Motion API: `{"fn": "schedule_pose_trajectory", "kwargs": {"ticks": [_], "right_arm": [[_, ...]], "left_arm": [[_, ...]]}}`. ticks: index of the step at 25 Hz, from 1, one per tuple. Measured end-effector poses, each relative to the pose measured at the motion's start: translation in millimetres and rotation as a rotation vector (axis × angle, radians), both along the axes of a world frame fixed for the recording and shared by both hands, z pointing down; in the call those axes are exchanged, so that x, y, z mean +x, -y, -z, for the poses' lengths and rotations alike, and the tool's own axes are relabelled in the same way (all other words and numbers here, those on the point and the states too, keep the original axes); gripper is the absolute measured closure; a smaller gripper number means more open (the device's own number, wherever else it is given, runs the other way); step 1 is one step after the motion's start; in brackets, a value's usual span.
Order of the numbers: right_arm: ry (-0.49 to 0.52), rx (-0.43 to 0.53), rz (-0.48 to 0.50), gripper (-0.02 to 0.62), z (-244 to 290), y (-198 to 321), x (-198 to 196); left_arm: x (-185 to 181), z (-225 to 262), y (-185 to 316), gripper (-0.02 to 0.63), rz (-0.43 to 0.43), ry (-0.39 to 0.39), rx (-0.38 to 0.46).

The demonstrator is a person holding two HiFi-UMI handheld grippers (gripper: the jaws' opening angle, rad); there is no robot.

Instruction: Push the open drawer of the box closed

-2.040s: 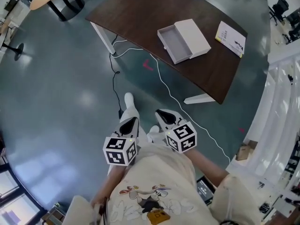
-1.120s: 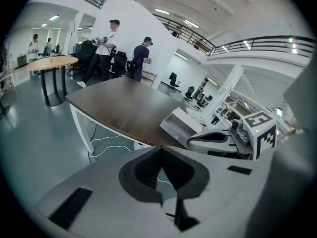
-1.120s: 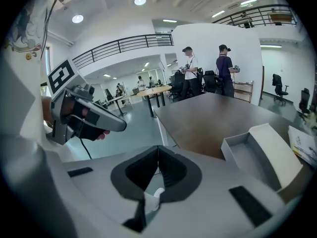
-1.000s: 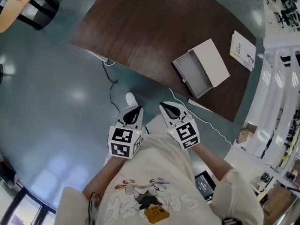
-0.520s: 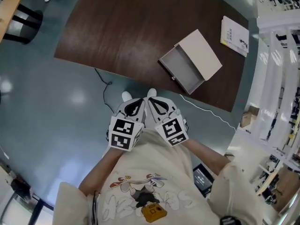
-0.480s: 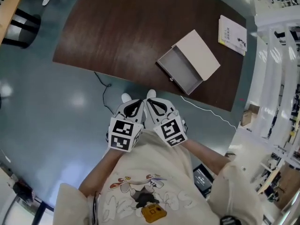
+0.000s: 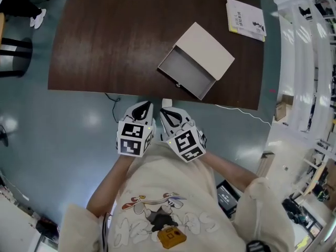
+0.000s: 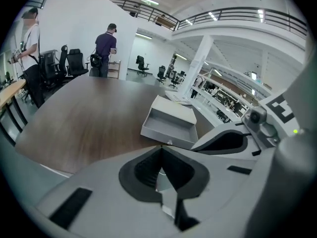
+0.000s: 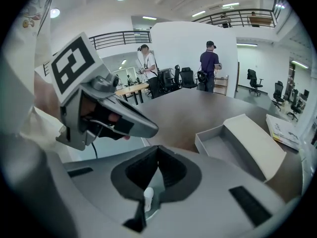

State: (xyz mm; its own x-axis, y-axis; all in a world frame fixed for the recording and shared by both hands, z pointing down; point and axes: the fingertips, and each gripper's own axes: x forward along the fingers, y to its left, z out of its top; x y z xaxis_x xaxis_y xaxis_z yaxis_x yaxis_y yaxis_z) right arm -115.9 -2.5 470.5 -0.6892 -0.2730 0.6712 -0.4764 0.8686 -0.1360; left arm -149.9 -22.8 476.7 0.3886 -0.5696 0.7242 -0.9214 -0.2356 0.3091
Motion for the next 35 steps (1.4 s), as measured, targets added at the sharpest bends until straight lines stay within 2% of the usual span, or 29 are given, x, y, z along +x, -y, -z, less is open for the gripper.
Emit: {"fn": "schedule_pose_trajectory", "kwargs": {"ticks": [9, 21, 35], "right_arm": [[-0.009, -0.015, -0.107, 0.589, -13.1, 13.2, 33.7], [0.005, -0.018, -0.231, 0.589, -32.9, 44.8, 57.6], [0.005, -0.042, -0.282, 0.589, -44.4, 56.6, 76.0]], "left_arm": [[23.6, -38.6, 38.7, 0.6, -0.129, 0.084, -0.015], [42.7, -88.8, 73.4, 0.6, -0.199, 0.115, -0.023], [54.2, -123.7, 106.1, 0.597, -0.257, 0.125, 0.035]]}}
